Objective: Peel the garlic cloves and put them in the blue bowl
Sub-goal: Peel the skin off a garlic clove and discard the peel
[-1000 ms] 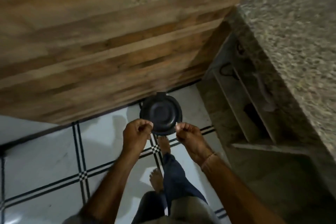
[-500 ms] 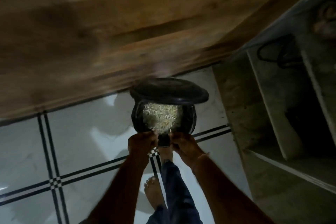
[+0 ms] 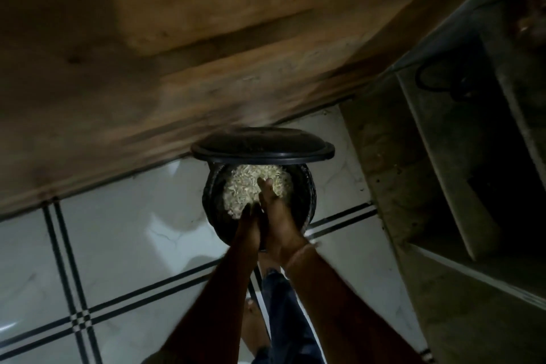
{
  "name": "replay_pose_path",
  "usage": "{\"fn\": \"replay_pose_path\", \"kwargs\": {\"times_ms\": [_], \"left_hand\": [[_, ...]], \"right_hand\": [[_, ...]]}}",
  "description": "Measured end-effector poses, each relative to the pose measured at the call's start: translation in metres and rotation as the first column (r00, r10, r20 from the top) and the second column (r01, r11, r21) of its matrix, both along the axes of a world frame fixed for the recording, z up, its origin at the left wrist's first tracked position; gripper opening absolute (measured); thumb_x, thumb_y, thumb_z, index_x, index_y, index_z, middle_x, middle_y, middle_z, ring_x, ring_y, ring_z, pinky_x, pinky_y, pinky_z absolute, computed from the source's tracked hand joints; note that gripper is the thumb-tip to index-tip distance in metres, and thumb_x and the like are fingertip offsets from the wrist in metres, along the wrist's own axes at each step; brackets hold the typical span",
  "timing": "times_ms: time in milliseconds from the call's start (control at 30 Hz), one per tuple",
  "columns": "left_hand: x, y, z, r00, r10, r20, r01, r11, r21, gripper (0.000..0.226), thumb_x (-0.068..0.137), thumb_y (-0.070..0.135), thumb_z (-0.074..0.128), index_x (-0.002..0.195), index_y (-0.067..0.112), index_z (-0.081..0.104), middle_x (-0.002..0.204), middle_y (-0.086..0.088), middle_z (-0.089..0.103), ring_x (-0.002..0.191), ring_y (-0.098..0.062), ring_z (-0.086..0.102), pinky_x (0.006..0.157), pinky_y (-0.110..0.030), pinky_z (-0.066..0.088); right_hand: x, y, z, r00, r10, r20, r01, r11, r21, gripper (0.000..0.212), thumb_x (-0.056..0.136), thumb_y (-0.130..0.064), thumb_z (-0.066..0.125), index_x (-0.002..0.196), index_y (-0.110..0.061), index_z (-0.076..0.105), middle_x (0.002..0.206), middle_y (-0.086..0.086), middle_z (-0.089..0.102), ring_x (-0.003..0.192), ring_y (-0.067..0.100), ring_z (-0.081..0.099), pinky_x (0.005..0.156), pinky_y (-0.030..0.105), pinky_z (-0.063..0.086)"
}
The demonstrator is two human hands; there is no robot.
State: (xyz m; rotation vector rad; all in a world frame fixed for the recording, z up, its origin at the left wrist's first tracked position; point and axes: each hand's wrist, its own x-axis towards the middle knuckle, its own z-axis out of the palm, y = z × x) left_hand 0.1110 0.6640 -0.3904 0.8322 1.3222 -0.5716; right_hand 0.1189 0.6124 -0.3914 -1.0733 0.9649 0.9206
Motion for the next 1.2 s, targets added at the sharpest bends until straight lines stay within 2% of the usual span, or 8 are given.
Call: {"fn": "replay_pose_path", "kwargs": {"times_ms": [67,167,233,300,467,633,933,1200], "left_hand": [[0.001,-0.003,0.030,0.999,0.029,0.027,-0.025,0.990,-0.139,0.046,0.113,0.038,0.035,0.144,0.010,0.054,0.153,-0.011,0.050,0.144,-0.033,0.045,0.123,-0.046,0.033],[0.002,-0.004,0.088,0.992,0.064,0.108,-0.034,0.966,-0.257,0.034,0.108,0.030,0.051,0.131,0.008,0.064,0.134,-0.016,0.065,0.130,-0.034,0.059,0.117,-0.050,0.040],[-0.013,-0.003,0.123,0.974,-0.187,0.126,0.185,0.982,0.029,0.033,0.107,0.033,0.055,0.134,0.014,0.063,0.131,-0.010,0.066,0.125,-0.030,0.061,0.114,-0.046,0.044],[-0.031,-0.003,0.157,0.871,-0.485,0.082,0.425,0.825,0.373,0.049,0.103,0.038,0.063,0.147,0.019,0.055,0.151,-0.007,0.055,0.137,-0.028,0.053,0.117,-0.042,0.042],[-0.068,-0.039,0.284,0.485,-0.871,0.080,0.602,0.399,0.691,0.047,0.100,0.025,0.065,0.146,0.019,0.057,0.151,-0.009,0.055,0.138,-0.029,0.051,0.115,-0.038,0.042],[-0.110,-0.125,0.388,0.218,-0.973,0.080,0.494,0.180,0.851,0.040,0.098,0.030,0.066,0.138,0.023,0.062,0.140,-0.003,0.064,0.132,-0.025,0.057,0.110,-0.037,0.044],[-0.141,-0.334,0.461,-0.180,-0.963,0.203,0.285,0.146,0.947,0.034,0.097,0.023,0.070,0.131,0.022,0.066,0.135,0.000,0.065,0.125,-0.019,0.059,0.099,-0.027,0.045],[-0.159,-0.541,0.451,-0.329,-0.912,0.246,0.348,0.125,0.929,0.031,0.095,0.018,0.072,0.126,0.022,0.069,0.127,0.003,0.067,0.114,-0.015,0.065,0.096,-0.034,0.055]], "right_hand": [[-0.002,-0.004,0.024,0.988,0.125,0.085,-0.130,0.990,0.060,0.058,0.085,-0.076,0.066,0.122,-0.032,0.072,0.128,0.006,0.071,0.118,0.022,0.067,0.102,0.029,0.053],[0.004,-0.036,0.047,0.929,0.334,0.158,-0.303,0.933,-0.193,0.044,0.110,-0.049,0.045,0.140,-0.020,0.057,0.125,0.000,0.063,0.121,0.018,0.058,0.083,0.012,0.052],[0.007,-0.054,0.073,0.878,0.425,0.218,-0.358,0.888,-0.289,0.058,0.108,-0.057,0.041,0.148,-0.017,0.055,0.145,0.010,0.060,0.133,0.026,0.056,0.108,0.036,0.050],[-0.006,-0.074,0.115,0.822,0.432,0.371,-0.309,0.886,-0.345,0.056,0.104,-0.058,0.049,0.145,-0.022,0.059,0.144,0.008,0.062,0.133,0.027,0.059,0.113,0.048,0.049],[-0.068,-0.146,0.277,0.722,0.379,0.579,-0.089,0.880,-0.466,0.026,0.110,-0.031,0.051,0.128,-0.024,0.068,0.123,-0.015,0.068,0.113,-0.012,0.061,0.092,0.007,0.049],[-0.153,-0.234,0.379,0.581,0.427,0.693,0.180,0.763,-0.620,0.038,0.109,-0.042,0.049,0.139,-0.024,0.064,0.129,-0.015,0.063,0.119,-0.008,0.056,0.098,0.010,0.045],[-0.229,-0.429,0.441,0.504,0.450,0.737,0.454,0.587,-0.670,0.039,0.108,-0.042,0.047,0.136,-0.022,0.065,0.129,-0.008,0.065,0.119,0.006,0.061,0.101,0.029,0.051],[-0.285,-0.616,0.430,0.599,0.395,0.697,0.489,0.509,-0.709,0.030,0.110,-0.031,0.053,0.137,-0.025,0.064,0.134,-0.010,0.063,0.121,0.005,0.060,0.100,0.026,0.050]]}}
